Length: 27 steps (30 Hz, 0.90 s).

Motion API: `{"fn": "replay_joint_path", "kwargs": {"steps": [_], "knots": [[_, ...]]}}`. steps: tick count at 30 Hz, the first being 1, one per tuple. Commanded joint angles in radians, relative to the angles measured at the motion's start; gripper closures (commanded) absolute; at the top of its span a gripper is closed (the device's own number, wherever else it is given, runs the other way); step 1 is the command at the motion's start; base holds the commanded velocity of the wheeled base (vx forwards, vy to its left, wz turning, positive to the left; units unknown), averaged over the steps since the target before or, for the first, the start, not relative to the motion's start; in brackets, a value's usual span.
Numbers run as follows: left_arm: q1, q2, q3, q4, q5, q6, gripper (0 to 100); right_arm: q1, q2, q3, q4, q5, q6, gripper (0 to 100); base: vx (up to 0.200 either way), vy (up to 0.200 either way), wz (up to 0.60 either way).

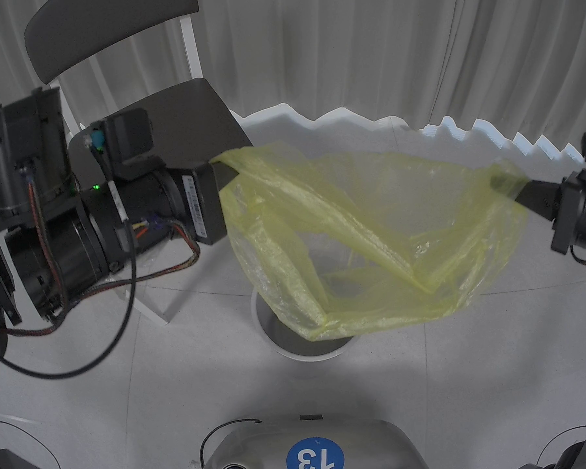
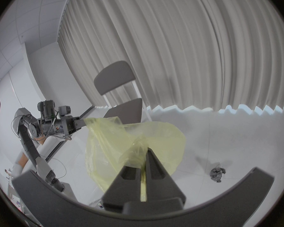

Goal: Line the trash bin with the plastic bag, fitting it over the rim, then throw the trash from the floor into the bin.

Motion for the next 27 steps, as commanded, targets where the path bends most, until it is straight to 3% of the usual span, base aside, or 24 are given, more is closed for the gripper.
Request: {"fn": "replay_joint_path", "kwargs": {"steps": [1,9,16,27], "knots": [[0.006,0.051,0.035,0.001,0.003,-0.016,100,-0.006,0.109,0.012,0.001,0.032,0.005,100,0.0,0.0,0.0],[0.046,0.074,0.07,-0.002,-0.007,-0.04,100,-0.016,0.212,0.005,-0.005,0.043,0.052,100,0.0,0.0,0.0],[0.117,0.099,0.075,-0.005,-0.039,-0.04,100,-0.078,0.31,0.004,-0.08,0.063,0.055,100,0.0,0.0,0.0],[0.124,0.114,0.075,-0.013,-0.045,-0.06,100,-0.214,0.373,0.013,-0.082,0.144,0.058,100,0.0,0.0,0.0]]}}
